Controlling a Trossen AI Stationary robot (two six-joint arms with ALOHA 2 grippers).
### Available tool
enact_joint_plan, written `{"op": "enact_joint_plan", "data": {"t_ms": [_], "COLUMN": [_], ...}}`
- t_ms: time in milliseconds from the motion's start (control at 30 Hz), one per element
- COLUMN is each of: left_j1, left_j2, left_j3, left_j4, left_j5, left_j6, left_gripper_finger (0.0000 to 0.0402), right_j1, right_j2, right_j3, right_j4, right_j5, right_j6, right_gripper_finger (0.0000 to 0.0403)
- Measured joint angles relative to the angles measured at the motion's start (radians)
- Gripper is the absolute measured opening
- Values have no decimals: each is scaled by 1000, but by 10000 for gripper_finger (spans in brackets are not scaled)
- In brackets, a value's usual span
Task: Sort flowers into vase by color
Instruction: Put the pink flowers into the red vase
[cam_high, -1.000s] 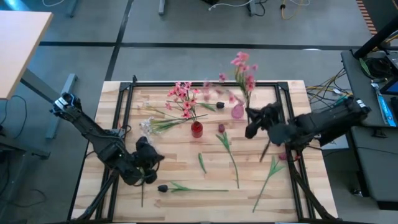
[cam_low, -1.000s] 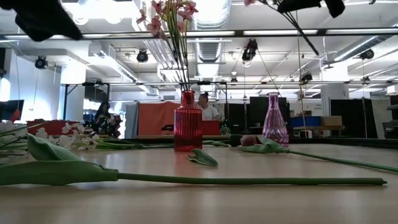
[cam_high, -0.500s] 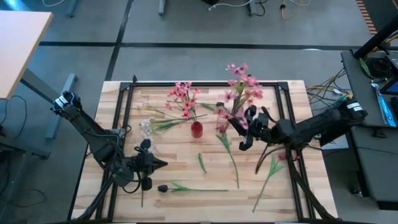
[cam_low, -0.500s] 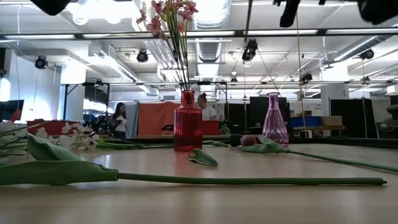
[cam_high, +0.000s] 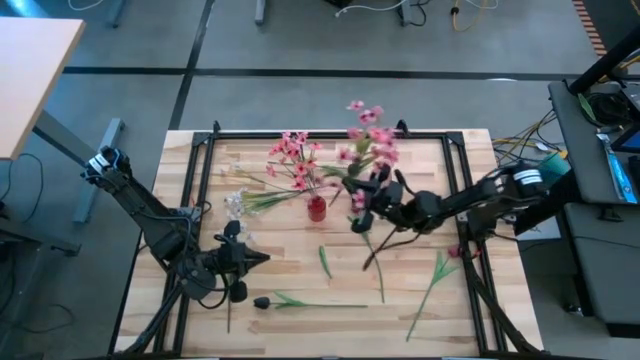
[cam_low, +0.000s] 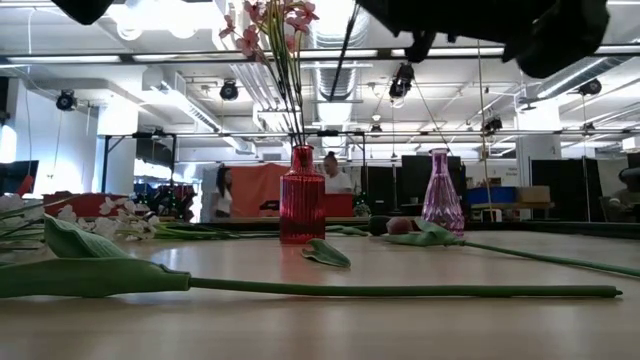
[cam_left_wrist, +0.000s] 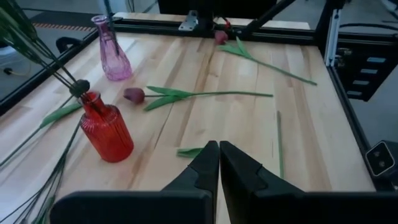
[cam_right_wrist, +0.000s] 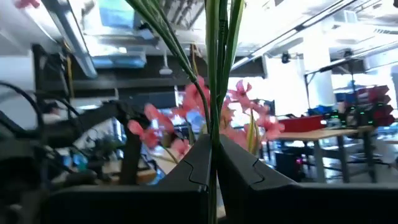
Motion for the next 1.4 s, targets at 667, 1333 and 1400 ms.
{"op": "enact_joint_plan", "data": {"t_ms": [667,1333,1400], "left_j1": [0,0,0], "left_j2": [0,0,0], "left_j3": [0,-1,-1], "left_j4": [-16,-21,-21], "left_j5": [2,1,1], "left_j6": [-22,-23,-23], "left_gripper_finger": [0,0,0], "right_j1": [-55,-73,-73], "right_j2": [182,285,284], "right_j3": [104,121,121], "right_j4": [41,91,90], "right_j5": [-9,-16,-16], "right_j6": [-84,-99,-99], "right_gripper_finger": [12,13,13]}}
